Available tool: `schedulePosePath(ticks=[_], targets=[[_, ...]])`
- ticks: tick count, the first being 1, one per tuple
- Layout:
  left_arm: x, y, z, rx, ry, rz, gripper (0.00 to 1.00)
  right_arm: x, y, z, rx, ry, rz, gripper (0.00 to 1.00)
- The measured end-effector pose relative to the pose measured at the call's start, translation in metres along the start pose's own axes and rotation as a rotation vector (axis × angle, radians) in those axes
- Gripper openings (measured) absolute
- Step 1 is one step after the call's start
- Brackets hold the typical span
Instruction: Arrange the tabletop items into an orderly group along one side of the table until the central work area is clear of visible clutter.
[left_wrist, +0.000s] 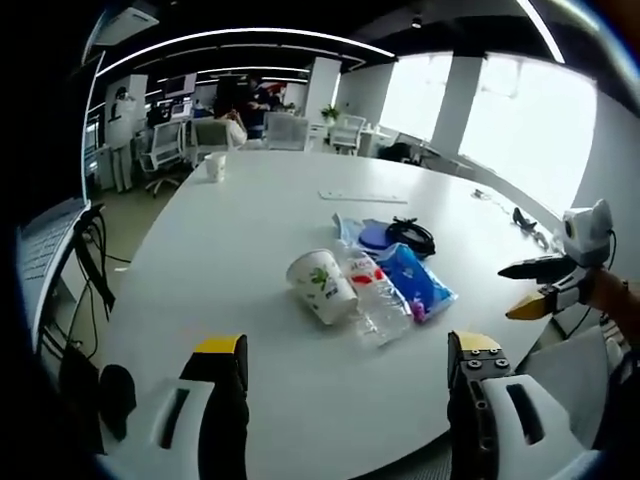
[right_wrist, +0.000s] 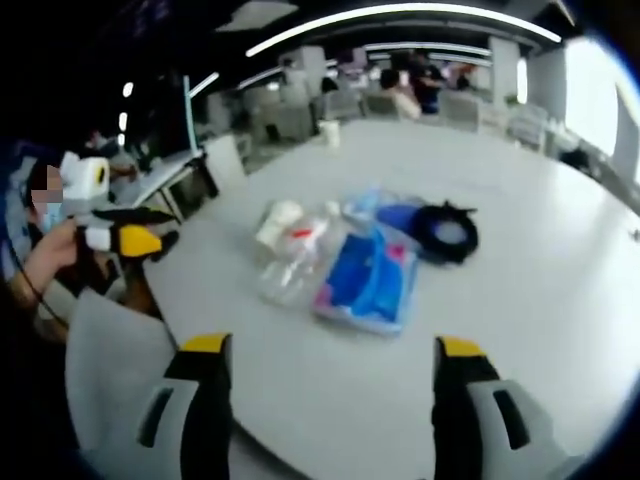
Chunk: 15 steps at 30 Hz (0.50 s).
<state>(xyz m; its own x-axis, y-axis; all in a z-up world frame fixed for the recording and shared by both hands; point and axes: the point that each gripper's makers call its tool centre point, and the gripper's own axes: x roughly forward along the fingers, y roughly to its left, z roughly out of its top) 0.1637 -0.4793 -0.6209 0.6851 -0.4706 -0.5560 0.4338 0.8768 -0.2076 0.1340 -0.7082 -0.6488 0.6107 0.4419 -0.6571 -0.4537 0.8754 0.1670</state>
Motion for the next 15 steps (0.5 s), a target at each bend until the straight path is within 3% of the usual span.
schedulePosePath(ticks=[15], targets=[[0.015, 0.004, 0.005, -0.014, -0.004, -0.032, 0.79, 0.022, 0.019, 0.012, -0.015, -0.002, 0.042, 0.76]])
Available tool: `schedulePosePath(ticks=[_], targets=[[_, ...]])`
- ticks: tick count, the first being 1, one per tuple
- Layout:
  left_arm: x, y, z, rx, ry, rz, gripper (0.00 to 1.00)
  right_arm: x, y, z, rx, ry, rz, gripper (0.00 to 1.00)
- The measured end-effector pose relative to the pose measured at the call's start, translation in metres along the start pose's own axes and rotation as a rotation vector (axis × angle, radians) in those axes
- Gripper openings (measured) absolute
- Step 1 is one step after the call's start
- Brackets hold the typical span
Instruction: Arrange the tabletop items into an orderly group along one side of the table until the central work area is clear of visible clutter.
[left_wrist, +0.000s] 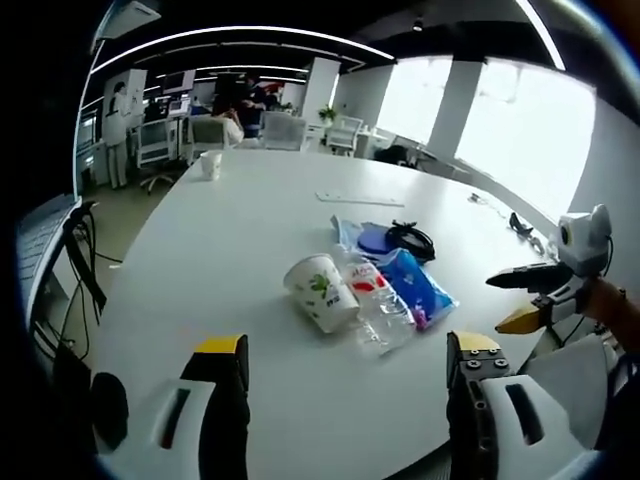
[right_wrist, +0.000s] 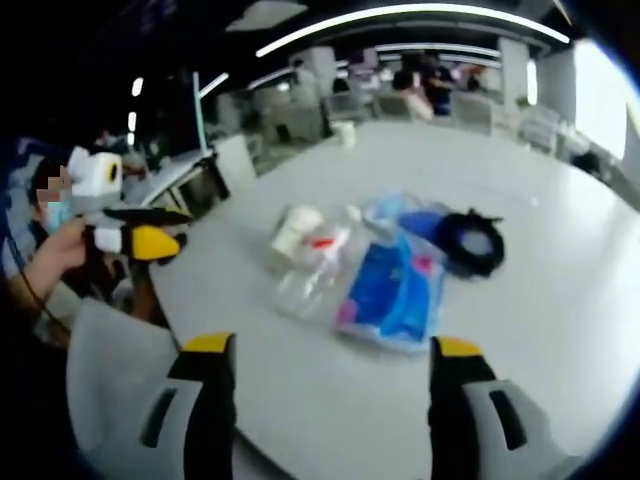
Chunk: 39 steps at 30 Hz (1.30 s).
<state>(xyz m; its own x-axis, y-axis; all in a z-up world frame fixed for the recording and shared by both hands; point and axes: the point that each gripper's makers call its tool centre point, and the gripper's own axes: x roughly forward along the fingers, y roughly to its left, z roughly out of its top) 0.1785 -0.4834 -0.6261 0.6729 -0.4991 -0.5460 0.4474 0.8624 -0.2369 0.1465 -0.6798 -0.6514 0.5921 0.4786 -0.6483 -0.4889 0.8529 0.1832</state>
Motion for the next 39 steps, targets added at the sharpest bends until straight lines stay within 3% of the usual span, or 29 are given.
schedulePosePath(ticks=[20, 27, 32, 39], targets=[[0.026, 0.011, -0.001, -0.006, -0.026, -0.063, 0.76, 0.026, 0.016, 0.023, 0.012, -0.020, 0.042, 0.72], [0.043, 0.008, 0.002, 0.020, -0.050, -0.142, 0.76, 0.042, 0.025, 0.031, 0.025, -0.010, 0.060, 0.70], [0.054, 0.005, 0.005, -0.020, -0.065, -0.192, 0.75, 0.053, 0.028, 0.037, 0.035, -0.007, 0.063, 0.70], [0.064, 0.012, 0.005, 0.023, -0.051, -0.212, 0.75, 0.066, 0.032, 0.040, 0.037, 0.006, 0.074, 0.69]])
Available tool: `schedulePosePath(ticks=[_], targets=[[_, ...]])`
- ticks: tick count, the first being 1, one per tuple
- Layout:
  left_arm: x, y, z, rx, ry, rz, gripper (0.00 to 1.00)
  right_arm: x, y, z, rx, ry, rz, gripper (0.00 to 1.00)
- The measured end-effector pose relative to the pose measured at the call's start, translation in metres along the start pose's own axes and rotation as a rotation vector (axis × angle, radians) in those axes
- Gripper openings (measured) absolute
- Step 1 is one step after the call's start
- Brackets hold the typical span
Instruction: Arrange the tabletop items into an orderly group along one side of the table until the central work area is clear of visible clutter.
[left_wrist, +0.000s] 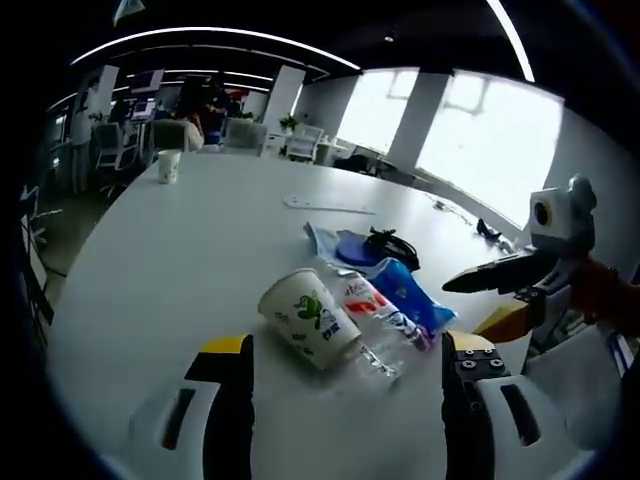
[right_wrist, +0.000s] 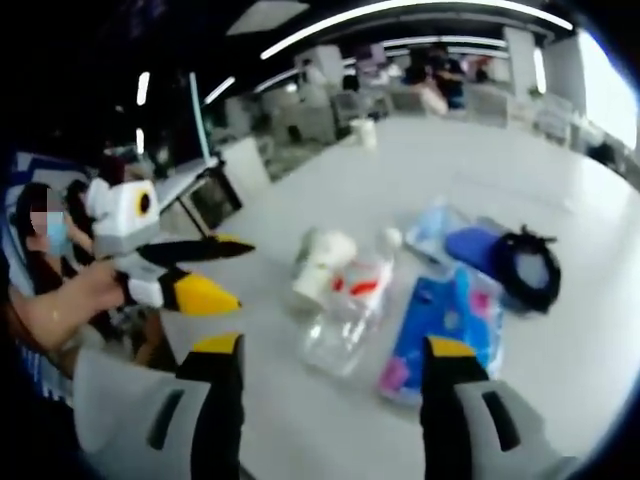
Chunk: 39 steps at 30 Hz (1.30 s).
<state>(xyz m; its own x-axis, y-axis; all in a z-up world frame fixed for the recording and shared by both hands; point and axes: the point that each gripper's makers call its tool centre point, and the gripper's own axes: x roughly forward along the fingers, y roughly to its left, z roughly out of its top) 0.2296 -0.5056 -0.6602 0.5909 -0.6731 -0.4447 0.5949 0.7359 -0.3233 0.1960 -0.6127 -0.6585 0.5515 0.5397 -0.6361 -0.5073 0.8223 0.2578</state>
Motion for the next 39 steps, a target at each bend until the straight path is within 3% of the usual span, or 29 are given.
schedulePosePath(ticks=[11, 20, 24, 27, 30, 39], targets=[[0.011, 0.009, 0.020, -0.008, -0.033, -0.082, 0.74, 0.019, -0.006, 0.004, 0.009, 0.022, -0.013, 0.67], [0.038, 0.015, 0.040, -0.021, -0.044, -0.144, 0.72, 0.034, -0.007, 0.009, 0.008, 0.029, -0.009, 0.65], [0.049, 0.020, 0.047, -0.076, -0.050, -0.187, 0.71, 0.041, -0.009, 0.010, 0.017, 0.031, -0.010, 0.64], [0.057, 0.026, 0.048, -0.077, -0.040, -0.192, 0.69, 0.046, -0.010, 0.010, 0.024, 0.034, -0.010, 0.63], [0.065, 0.036, 0.046, -0.065, -0.021, -0.154, 0.74, 0.050, -0.013, 0.009, 0.029, 0.038, -0.017, 0.63], [0.090, 0.040, 0.042, -0.077, 0.013, -0.185, 0.70, 0.065, -0.017, 0.012, 0.069, 0.042, -0.027, 0.60]])
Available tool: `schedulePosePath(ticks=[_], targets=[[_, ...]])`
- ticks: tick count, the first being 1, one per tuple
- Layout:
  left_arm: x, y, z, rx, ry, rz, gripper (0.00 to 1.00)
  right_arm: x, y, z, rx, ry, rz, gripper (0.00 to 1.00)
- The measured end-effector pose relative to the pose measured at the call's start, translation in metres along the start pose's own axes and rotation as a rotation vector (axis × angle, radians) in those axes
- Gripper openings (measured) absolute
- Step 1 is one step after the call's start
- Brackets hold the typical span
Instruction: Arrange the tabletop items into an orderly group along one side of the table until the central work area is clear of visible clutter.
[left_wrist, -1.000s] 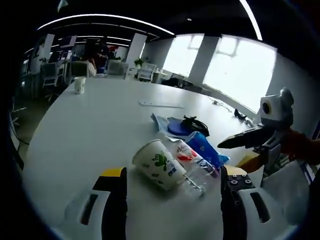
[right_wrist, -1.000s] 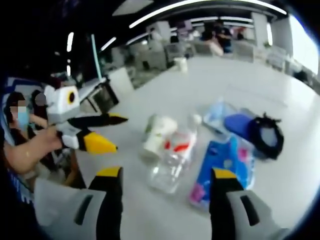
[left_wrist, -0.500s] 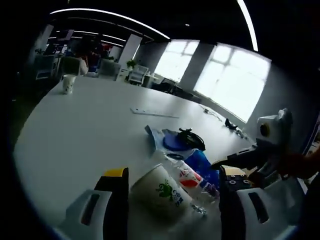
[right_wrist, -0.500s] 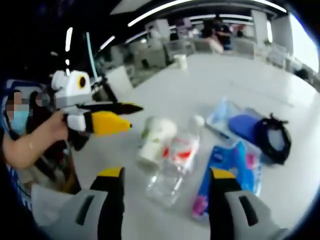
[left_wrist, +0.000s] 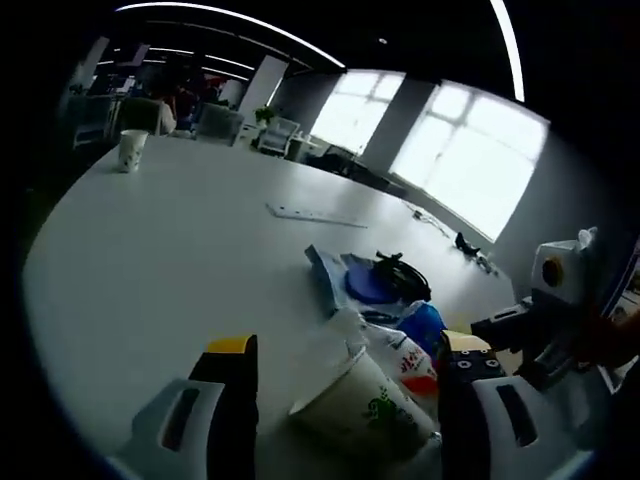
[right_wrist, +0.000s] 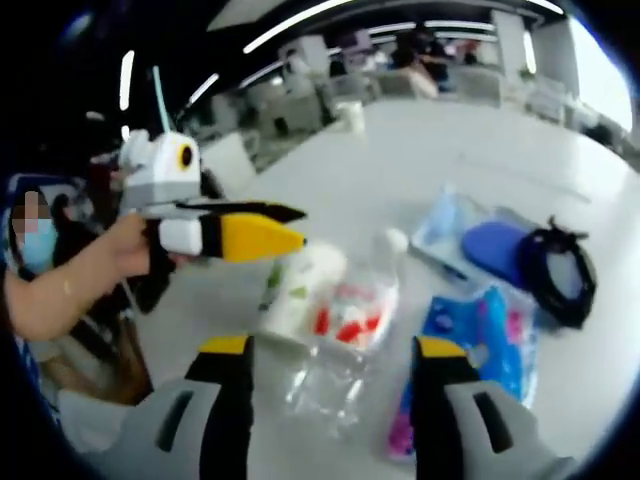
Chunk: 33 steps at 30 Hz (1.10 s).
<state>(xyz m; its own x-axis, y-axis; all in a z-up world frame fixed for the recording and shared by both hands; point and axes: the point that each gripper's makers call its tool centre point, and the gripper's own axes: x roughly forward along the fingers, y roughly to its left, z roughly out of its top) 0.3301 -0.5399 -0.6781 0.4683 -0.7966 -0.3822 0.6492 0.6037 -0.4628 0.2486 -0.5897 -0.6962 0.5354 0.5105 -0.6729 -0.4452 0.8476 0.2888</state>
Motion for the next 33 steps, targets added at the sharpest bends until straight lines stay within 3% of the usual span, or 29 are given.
schedulePosePath(ticks=[6, 16, 19, 23, 27, 33], targets=[[0.020, 0.002, -0.003, 0.009, 0.035, -0.027, 0.65, 0.006, -0.003, 0.001, 0.005, 0.009, -0.006, 0.59], [0.050, -0.002, -0.011, -0.068, 0.105, -0.116, 0.58, 0.013, -0.009, -0.003, 0.021, 0.031, -0.021, 0.57], [0.059, -0.003, -0.010, -0.058, 0.102, -0.128, 0.49, 0.014, -0.010, -0.004, 0.022, 0.039, -0.021, 0.56], [0.066, -0.006, -0.013, -0.124, 0.126, -0.153, 0.46, 0.016, -0.010, -0.004, 0.016, 0.042, -0.015, 0.56], [0.070, -0.004, -0.022, -0.127, 0.168, -0.148, 0.44, 0.017, -0.011, -0.004, 0.015, 0.044, -0.017, 0.55], [0.074, -0.003, -0.021, -0.209, 0.166, -0.166, 0.37, 0.019, -0.010, -0.010, -0.010, 0.068, -0.012, 0.54]])
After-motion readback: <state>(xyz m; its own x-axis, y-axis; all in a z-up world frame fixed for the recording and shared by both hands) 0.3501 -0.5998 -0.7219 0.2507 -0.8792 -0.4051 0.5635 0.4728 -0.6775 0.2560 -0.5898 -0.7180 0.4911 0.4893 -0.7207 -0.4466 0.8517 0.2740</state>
